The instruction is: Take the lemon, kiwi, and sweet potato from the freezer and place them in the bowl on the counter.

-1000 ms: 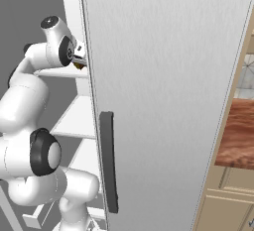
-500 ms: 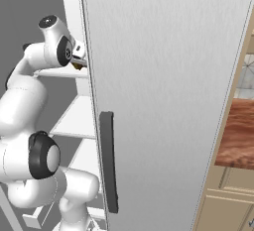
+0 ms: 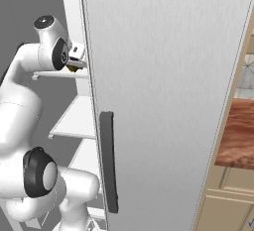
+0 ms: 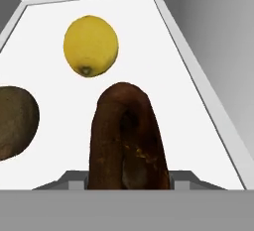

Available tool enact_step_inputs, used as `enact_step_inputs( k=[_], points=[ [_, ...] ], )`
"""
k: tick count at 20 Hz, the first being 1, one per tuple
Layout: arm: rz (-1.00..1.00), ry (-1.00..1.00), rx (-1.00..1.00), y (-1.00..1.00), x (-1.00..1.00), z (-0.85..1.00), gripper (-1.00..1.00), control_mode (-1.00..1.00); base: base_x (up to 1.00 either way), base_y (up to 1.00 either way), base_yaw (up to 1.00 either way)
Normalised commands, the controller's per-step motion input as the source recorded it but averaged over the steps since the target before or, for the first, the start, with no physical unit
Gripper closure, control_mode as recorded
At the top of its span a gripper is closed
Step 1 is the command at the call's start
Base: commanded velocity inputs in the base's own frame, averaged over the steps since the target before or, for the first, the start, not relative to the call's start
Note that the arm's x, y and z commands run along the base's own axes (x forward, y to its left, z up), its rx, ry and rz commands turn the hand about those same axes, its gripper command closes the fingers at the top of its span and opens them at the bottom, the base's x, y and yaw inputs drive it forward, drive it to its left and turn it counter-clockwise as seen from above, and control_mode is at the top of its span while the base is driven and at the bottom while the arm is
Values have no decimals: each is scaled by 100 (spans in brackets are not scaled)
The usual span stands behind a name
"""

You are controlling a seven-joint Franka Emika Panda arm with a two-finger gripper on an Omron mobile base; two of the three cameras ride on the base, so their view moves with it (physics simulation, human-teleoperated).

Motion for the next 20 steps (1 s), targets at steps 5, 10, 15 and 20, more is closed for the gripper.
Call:
enact_step_inputs(
  k=[5,10,15,20],
  points=[
    [13,0,0,0,-38,4,100,-100,0,0,0],
    [9,0,0,0,-59,6,100,-100,0,0,0],
    [3,0,1,0,-81,9,100,-100,0,0,0],
    [0,0,0,-8,-93,3,100,-100,0,0,0]
  ],
)
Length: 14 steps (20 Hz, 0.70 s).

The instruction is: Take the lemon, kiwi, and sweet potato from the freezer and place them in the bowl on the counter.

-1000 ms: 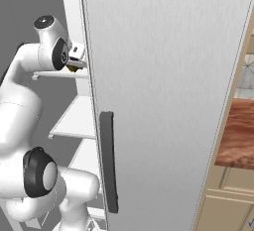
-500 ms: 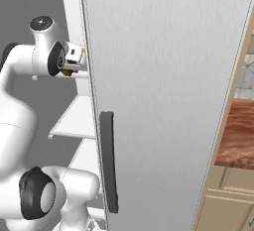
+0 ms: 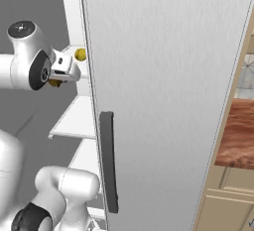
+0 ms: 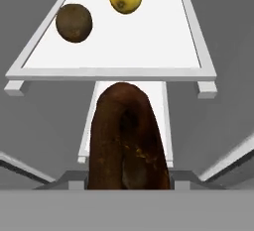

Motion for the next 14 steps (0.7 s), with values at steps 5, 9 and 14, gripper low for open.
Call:
enact_step_inputs(
  k=[5,9,14],
  points=[
    [0,0,0,-24,-100,1,100,-100,0,0,0],
    [0,0,0,-30,-96,2,100,-100,0,0,0],
    [0,1,0,-15,-84,0,100,-100,0,0,0]
  ],
)
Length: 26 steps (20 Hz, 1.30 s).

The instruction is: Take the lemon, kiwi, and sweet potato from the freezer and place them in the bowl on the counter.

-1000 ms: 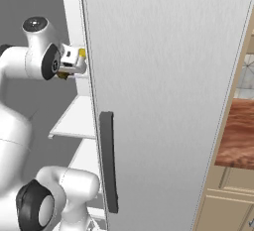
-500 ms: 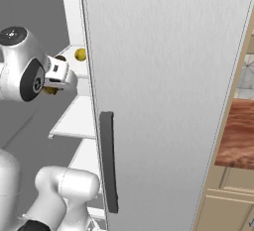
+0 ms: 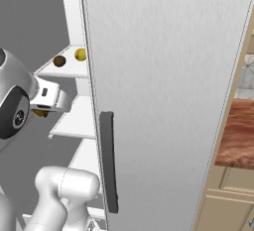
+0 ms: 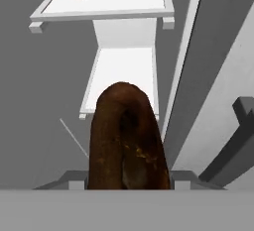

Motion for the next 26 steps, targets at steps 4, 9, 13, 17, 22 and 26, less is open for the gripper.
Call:
enact_step_inputs(
  k=[4,9,13,17,22,26],
  points=[
    [0,6,0,-11,-68,0,100,-100,0,0,0],
    [0,3,0,-6,-55,0,100,-100,0,0,0],
    [0,1,0,-22,-46,0,100,-100,0,0,0],
    [0,0,0,-21,-22,0,100,-100,0,0,0],
    [-1,0,0,-8,-7,0,100,-100,0,0,0],
    [0,0,0,-6,-2,0,100,100,-7,-5,0]
  ],
)
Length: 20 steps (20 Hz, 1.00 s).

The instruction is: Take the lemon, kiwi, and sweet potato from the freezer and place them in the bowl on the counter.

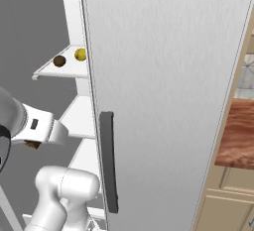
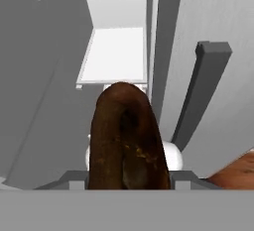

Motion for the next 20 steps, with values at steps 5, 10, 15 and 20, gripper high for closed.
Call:
enact_step_inputs(
  k=[5,10,15,20],
  points=[
    [0,0,0,0,0,0,100,100,-63,-9,0],
    [0,0,0,0,0,0,100,100,-100,-1,0],
    [0,0,0,0,0,0,100,100,-89,32,0],
    [0,0,0,0,0,0,100,100,-25,98,0]
  ],
)
